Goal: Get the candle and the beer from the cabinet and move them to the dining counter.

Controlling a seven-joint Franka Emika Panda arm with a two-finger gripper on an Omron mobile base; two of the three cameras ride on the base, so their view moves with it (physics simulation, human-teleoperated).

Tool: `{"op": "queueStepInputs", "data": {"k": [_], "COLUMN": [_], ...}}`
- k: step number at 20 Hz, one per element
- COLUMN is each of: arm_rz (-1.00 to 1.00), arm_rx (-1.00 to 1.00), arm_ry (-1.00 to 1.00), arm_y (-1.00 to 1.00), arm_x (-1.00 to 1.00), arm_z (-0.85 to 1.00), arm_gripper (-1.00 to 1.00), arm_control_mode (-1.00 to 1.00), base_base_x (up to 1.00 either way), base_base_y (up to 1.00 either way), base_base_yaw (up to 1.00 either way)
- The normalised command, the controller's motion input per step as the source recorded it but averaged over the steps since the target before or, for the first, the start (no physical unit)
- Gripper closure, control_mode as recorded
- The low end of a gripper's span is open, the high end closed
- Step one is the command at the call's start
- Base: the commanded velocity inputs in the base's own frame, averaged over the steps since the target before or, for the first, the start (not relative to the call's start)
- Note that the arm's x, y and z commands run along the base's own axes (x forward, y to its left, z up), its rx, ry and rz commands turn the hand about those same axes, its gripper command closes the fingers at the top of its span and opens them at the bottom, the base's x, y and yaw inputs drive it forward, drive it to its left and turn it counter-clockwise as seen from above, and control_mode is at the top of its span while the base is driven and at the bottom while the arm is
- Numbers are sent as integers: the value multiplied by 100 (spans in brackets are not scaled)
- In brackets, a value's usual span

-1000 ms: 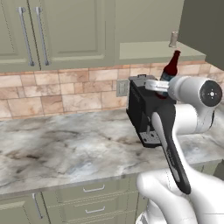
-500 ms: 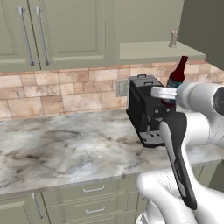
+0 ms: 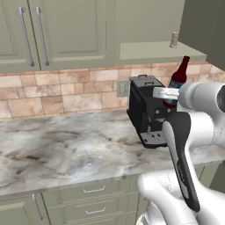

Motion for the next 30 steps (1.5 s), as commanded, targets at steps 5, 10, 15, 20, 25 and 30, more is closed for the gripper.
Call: {"op": "queueStepInputs", "data": {"k": [5, 10, 15, 20, 25, 30], "arm_rz": [0, 0, 0, 0, 0, 0], "arm_rx": [0, 0, 0, 0, 0, 0], "arm_ry": [0, 0, 0, 0, 0, 0], "arm_y": [0, 0, 0, 0, 0, 0], "arm_x": [0, 0, 0, 0, 0, 0], "arm_z": [0, 0, 0, 0, 0, 0], "arm_gripper": [100, 100, 100, 100, 100, 100], "arm_control_mode": [-100, 100, 100, 100, 100, 100], "base_base_x": [0, 0, -20, -64, -61, -31], "base_base_y": [0, 0, -1, -5, -1, 0], "base_base_yaw": [0, 0, 0, 0, 1, 52]}}
